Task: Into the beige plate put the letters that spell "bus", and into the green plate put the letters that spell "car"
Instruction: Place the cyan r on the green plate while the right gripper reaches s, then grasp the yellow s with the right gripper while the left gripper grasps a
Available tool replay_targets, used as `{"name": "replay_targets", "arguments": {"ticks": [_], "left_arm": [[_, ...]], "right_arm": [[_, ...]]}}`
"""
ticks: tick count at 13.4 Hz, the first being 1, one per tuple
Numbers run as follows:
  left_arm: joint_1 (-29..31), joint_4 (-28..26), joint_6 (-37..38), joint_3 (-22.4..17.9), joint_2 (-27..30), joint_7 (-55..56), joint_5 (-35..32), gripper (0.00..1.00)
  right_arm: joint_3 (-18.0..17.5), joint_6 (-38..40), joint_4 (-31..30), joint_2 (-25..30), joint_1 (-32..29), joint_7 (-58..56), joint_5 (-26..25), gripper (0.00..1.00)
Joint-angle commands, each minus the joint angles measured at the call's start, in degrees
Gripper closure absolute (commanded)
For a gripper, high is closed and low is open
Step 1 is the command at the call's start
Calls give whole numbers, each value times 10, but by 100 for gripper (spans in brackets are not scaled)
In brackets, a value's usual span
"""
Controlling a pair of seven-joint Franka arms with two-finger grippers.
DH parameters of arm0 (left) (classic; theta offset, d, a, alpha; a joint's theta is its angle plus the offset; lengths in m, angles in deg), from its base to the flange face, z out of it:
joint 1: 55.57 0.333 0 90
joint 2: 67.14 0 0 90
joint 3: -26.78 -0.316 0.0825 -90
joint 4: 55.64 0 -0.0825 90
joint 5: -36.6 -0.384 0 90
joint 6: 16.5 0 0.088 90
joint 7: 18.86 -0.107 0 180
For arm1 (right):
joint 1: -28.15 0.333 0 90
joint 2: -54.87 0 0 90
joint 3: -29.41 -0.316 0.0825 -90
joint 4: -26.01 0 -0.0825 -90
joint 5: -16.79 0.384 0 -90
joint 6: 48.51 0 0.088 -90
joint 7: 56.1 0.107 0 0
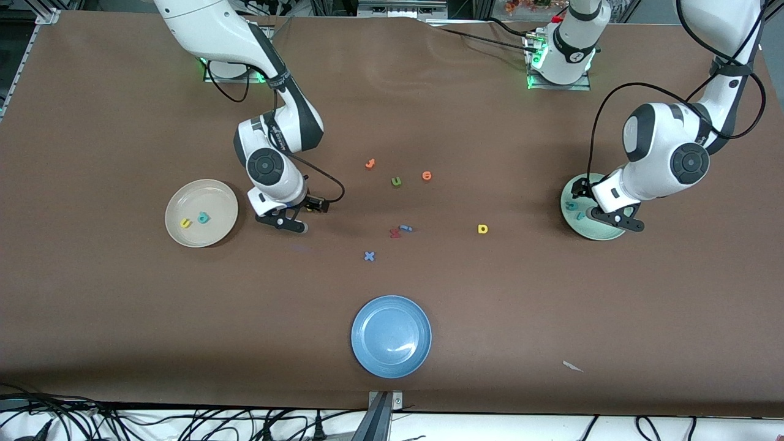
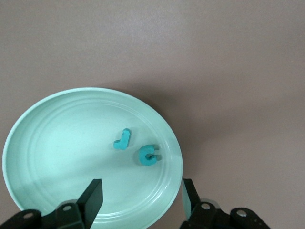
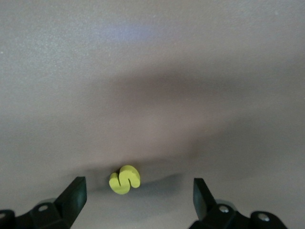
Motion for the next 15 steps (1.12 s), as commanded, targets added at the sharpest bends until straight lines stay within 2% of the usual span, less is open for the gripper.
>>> {"name": "replay_targets", "arguments": {"ticks": [1, 2, 5, 7, 10, 12, 14, 15], "left_arm": [[-41, 14, -22, 5, -1, 12, 2, 29], [-58, 25, -42, 11, -15, 27, 25, 29], [-104, 70, -67, 24, -62, 67, 77, 29], [-137, 104, -68, 24, -89, 113, 78, 28], [-180, 154, -74, 24, -138, 175, 80, 28], [-191, 159, -92, 24, -152, 187, 80, 28], [-197, 159, -112, 24, -168, 188, 80, 29], [-201, 159, -125, 24, -178, 188, 80, 29]], "right_arm": [[-8, -39, -14, -6, 0, -11, -1, 5], [-9, -45, -15, -7, 0, -36, -1, 9], [-9, -47, -15, -9, 0, -57, -1, 13], [-9, -47, -15, -10, -1, -57, -1, 32], [-9, -46, -15, -10, -1, -57, -1, 50], [-9, -45, -15, -9, -1, -57, -1, 55], [-9, -45, -15, -10, -1, -57, 0, 71], [-9, -43, -15, -9, -1, -57, 0, 76]]}}
